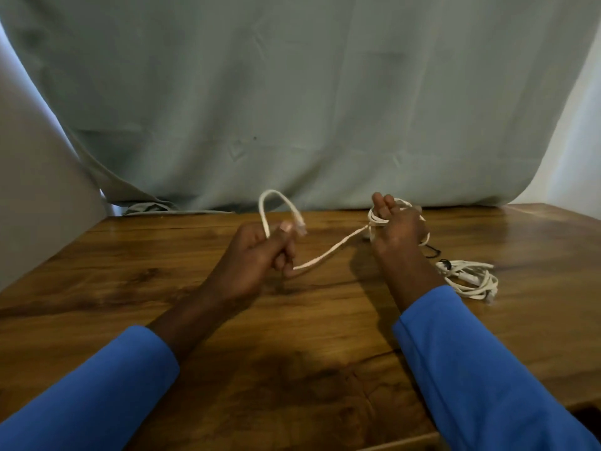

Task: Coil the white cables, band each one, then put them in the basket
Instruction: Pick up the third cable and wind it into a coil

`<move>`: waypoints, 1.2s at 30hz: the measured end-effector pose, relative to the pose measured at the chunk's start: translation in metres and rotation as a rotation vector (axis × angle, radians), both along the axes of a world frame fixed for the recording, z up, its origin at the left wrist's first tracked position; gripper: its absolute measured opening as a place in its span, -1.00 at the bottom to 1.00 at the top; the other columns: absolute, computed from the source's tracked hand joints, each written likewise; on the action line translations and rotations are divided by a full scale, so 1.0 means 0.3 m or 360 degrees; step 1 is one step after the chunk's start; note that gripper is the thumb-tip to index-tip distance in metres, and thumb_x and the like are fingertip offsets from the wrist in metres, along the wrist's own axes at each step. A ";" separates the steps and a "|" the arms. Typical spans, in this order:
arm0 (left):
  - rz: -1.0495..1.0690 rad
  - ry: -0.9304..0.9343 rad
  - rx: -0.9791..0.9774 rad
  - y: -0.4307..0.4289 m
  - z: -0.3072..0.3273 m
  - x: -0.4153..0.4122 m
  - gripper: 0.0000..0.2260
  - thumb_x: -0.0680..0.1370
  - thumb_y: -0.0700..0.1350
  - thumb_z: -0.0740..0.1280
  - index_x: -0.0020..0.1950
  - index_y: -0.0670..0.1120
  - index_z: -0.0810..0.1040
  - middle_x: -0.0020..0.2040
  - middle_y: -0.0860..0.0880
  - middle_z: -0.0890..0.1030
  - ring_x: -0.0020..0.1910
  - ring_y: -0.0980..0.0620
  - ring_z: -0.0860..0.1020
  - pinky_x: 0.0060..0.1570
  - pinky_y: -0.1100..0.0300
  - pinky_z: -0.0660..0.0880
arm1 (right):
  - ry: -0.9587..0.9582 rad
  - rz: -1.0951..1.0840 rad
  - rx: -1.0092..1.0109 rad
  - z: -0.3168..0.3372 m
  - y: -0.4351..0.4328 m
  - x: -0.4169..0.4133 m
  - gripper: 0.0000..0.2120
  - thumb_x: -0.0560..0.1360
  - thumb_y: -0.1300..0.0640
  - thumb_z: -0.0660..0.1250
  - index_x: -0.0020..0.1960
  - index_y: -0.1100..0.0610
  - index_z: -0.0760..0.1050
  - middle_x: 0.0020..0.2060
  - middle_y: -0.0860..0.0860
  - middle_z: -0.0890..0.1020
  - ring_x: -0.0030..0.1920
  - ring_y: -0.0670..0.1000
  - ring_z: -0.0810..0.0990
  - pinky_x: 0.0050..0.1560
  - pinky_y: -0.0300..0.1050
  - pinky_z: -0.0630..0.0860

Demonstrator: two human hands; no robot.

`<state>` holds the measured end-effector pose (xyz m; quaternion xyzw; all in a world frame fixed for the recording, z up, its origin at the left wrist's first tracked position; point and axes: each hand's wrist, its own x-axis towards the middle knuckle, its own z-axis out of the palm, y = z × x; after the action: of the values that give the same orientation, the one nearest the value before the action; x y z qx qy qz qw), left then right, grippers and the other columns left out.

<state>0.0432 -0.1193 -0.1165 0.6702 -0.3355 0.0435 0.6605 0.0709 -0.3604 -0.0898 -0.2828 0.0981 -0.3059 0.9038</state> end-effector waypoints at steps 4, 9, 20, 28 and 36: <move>-0.0291 0.0397 -0.0185 0.016 0.032 -0.013 -0.51 0.71 0.07 0.13 -0.30 -0.11 0.57 -0.42 -0.12 0.47 -0.29 -0.20 0.66 -0.31 0.18 0.51 | 0.0320 -0.0698 -0.1053 -0.042 0.090 0.010 -0.85 0.73 0.15 0.05 0.22 0.22 0.24 0.07 0.17 0.69 -0.01 0.10 0.70 0.03 -0.11 0.54; -0.0231 0.0513 -0.0584 0.037 0.087 -0.001 -0.57 0.70 0.09 0.10 -0.20 -0.13 0.52 -0.39 -0.07 0.51 -0.33 -0.09 0.67 -0.26 0.07 0.65 | 0.0484 -0.0649 -0.2610 -0.112 0.175 0.039 -0.85 0.70 0.09 0.11 0.15 0.19 0.27 -0.07 0.17 0.64 -0.10 0.24 0.62 -0.14 0.12 0.50; 0.0337 0.0492 -0.1370 0.294 0.171 0.191 -0.59 0.75 0.10 0.06 -0.18 -0.08 0.43 -0.41 0.02 0.58 -0.28 0.02 0.71 -0.23 0.12 0.65 | 0.0054 0.1362 -0.1857 -0.034 0.396 -0.114 -0.60 0.75 0.14 0.06 -0.20 0.26 0.41 -0.62 -0.03 0.31 -0.66 -0.11 0.32 -0.55 -0.28 0.17; 0.1116 0.0400 -0.0949 0.290 0.071 0.261 -0.62 0.72 0.10 0.17 -0.23 -0.04 0.43 -0.43 -0.01 0.44 -0.57 0.10 0.38 -0.50 0.20 0.35 | -0.0103 0.2103 -0.0930 0.030 0.452 -0.222 -0.59 0.63 -0.02 0.11 -0.34 0.14 0.32 -0.53 -0.01 0.00 -0.60 -0.07 -0.07 -0.55 -0.24 0.50; 0.1089 -0.0547 0.0455 0.249 -0.040 0.244 -0.92 0.60 -0.12 0.39 0.07 0.03 0.59 -0.16 0.14 0.63 -0.19 0.17 0.60 -0.17 0.18 0.48 | -0.0255 0.1288 -0.0251 0.015 0.278 -0.084 -0.55 0.72 -0.02 0.04 -0.32 0.08 0.30 -0.64 -0.07 0.19 -0.73 -0.10 0.13 -0.44 -0.27 0.50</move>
<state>0.1164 -0.0445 -0.1286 0.8113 -0.2014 0.3249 0.4425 0.0456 -0.2771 -0.0852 -0.3421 -0.1152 0.0462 0.9314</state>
